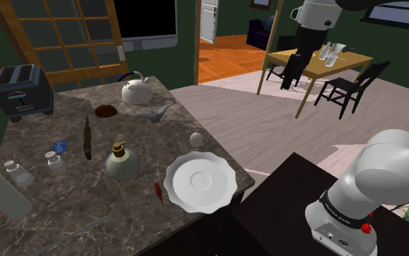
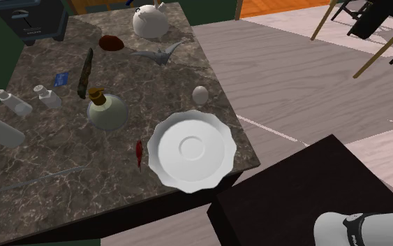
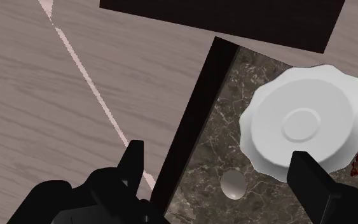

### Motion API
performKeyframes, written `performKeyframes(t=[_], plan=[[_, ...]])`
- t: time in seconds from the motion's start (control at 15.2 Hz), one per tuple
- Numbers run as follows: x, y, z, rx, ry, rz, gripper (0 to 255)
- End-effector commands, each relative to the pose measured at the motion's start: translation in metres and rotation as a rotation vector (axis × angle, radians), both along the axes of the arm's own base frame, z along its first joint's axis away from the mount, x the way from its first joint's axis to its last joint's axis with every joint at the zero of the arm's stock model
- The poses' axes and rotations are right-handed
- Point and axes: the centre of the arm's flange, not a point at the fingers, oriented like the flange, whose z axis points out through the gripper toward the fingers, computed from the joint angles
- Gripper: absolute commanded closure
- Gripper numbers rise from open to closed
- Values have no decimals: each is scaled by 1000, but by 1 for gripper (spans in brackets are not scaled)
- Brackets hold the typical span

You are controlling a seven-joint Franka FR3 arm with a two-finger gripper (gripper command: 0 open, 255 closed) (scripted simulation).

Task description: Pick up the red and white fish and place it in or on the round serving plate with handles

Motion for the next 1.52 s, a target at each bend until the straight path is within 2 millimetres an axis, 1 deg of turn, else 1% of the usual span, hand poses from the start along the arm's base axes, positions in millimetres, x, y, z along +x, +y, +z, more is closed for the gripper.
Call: performKeyframes(t=[0.0, 0.73, 1.45], plan=[[0, 0, 0, 0, 0, 0, 0], [18, 113, -88, 11, -17, -77, 0], [46, 224, -174, 22, -33, -155, 0]])
